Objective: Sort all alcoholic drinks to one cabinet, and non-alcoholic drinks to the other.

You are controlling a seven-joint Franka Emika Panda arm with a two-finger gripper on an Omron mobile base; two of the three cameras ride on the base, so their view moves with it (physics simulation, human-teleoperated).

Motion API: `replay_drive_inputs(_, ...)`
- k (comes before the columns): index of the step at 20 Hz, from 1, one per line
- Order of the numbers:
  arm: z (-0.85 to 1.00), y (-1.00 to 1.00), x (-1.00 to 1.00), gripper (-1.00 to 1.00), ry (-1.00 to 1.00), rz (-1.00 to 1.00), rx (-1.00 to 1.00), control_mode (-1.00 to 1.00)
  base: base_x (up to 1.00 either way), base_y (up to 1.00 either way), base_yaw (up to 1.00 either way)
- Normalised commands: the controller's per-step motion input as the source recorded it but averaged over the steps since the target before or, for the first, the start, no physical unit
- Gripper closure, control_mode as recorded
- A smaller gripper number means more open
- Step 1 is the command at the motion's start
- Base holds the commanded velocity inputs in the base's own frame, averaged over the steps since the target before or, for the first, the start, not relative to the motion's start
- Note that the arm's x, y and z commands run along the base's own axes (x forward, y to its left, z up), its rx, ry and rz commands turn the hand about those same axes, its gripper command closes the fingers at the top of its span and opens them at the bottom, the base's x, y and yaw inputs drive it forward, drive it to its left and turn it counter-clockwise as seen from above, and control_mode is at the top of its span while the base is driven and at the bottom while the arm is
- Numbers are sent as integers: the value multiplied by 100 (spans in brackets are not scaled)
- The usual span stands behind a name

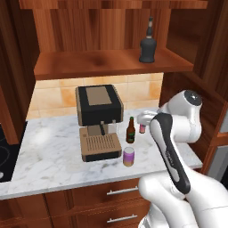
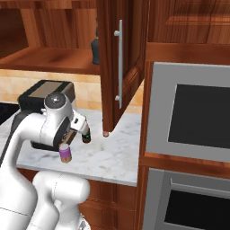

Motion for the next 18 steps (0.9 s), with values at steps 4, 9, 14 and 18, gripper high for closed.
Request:
replay_drive_inputs(4,-19,0,40,-100,0,10,0,-100,0,0,0)
replay_drive_inputs(9,-25,0,36,-100,0,17,0,-100,0,0,0)
replay_drive_inputs(14,-31,0,40,-100,0,16,0,-100,0,0,0)
replay_drive_inputs(18,-19,0,53,-100,0,10,0,-100,0,0,0)
